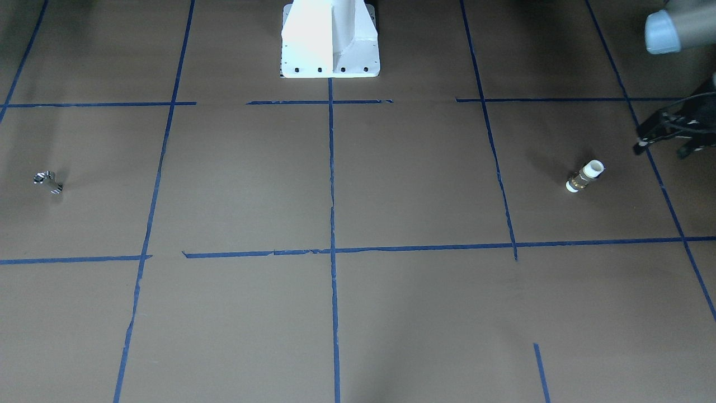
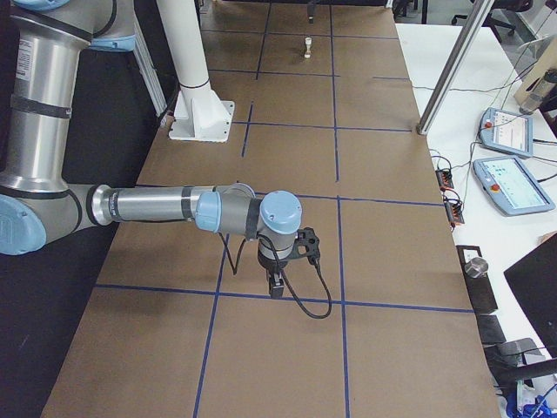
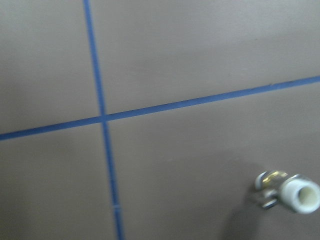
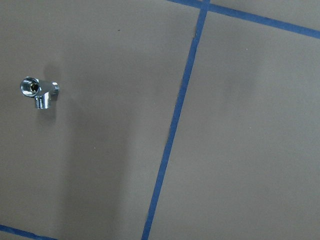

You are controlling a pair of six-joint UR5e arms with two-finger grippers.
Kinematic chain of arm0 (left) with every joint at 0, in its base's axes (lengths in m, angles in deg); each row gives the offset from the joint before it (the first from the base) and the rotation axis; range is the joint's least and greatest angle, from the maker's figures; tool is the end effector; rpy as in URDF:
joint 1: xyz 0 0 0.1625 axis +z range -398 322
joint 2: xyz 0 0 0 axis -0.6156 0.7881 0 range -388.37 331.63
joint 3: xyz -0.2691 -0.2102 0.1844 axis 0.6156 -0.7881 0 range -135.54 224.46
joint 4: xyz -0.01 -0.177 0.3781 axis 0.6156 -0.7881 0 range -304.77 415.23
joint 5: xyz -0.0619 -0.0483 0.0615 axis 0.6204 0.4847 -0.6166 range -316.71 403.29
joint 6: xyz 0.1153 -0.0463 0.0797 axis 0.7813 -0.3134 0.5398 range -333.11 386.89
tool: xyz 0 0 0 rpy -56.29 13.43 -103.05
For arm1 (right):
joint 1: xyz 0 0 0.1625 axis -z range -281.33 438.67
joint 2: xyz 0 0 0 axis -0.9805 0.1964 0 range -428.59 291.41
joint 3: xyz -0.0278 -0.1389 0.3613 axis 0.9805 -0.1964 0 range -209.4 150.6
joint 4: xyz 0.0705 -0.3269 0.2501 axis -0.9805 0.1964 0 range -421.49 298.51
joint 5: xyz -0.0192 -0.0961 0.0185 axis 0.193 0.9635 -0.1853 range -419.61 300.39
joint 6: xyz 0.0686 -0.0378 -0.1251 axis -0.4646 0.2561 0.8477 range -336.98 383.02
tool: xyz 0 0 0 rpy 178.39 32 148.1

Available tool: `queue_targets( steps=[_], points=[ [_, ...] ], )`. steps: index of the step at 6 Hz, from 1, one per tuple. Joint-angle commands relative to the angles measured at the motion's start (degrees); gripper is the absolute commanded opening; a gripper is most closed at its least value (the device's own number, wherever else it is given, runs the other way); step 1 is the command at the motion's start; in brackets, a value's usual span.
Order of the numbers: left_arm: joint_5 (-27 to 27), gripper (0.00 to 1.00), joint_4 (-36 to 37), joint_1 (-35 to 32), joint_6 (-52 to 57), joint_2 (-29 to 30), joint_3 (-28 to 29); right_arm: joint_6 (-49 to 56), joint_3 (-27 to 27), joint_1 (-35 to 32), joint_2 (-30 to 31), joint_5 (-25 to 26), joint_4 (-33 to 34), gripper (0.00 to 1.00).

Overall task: Assemble PPR valve and pipe with both arms
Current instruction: 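Lower the left gripper onto the white PPR fitting and close it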

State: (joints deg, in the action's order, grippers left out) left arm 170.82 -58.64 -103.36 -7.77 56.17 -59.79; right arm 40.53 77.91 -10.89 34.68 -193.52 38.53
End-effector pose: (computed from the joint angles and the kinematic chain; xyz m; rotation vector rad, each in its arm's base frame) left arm 0.1696 -0.4738 0.5330 0.1622 0.8241 0.0220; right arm 0.0280 -0.3940 0.6285 0.0156 -0.7740 -0.2575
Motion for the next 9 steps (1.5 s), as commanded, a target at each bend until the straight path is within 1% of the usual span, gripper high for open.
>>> queue_targets(
  steps=[1, 2, 6, 7, 9],
  points=[
    [-4.6, 1.0, -1.7, 6.6, -6.4, 2.5, 0.3, -0.1, -0.2, 0.0, 0.0, -0.5, 0.0, 1.0],
    [-4.6, 1.0, -1.8, 7.1, -6.2, 2.6, 1.2, -0.1, -0.2, 0.0, -0.1, -0.5, 0.0, 1.0],
    [-4.7, 1.0, -1.7, 9.6, -6.2, 2.7, 1.6, -0.1, -0.3, 0.0, -0.1, -0.5, 0.0, 1.0],
    [-4.7, 0.88, -1.7, 9.6, -6.1, 2.7, 1.6, -0.1, -0.3, 0.0, -0.1, -0.5, 0.0, 1.0],
    [-4.7, 0.88, -1.5, 9.6, -5.9, 2.6, 1.8, -0.1, -0.3, 0.0, -0.1, -0.5, 0.0, 1.0]
  ],
)
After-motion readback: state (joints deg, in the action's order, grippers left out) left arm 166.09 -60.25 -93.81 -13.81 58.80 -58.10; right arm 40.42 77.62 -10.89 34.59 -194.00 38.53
